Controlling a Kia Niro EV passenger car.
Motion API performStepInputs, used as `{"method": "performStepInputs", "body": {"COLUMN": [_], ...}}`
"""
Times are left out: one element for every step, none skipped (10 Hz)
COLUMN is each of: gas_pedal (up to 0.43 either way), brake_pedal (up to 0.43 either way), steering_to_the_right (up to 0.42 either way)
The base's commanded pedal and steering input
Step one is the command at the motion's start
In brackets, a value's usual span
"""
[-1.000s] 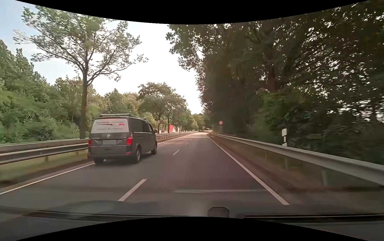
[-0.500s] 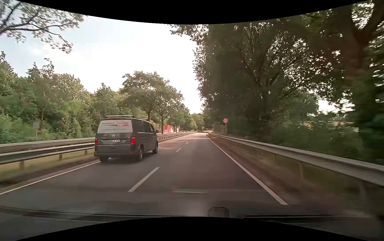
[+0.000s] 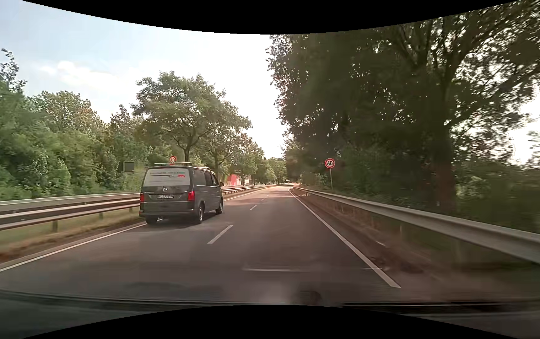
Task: Follow the waypoints while adhering to traffic rules and regulations
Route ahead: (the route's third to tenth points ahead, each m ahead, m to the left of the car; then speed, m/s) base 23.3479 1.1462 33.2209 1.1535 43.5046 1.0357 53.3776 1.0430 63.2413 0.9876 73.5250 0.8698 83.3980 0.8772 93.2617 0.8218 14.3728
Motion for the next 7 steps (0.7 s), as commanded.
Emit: {"method": "performStepInputs", "body": {"gas_pedal": [0.177, 0.177, 0.177, 0.189, 0.189, 0.189, 0.189], "brake_pedal": [0.0, 0.0, 0.0, 0.0, 0.0, 0.0, 0.0], "steering_to_the_right": [-0.001, -0.002, -0.002, -0.002, -0.002, -0.002, -0.003]}}
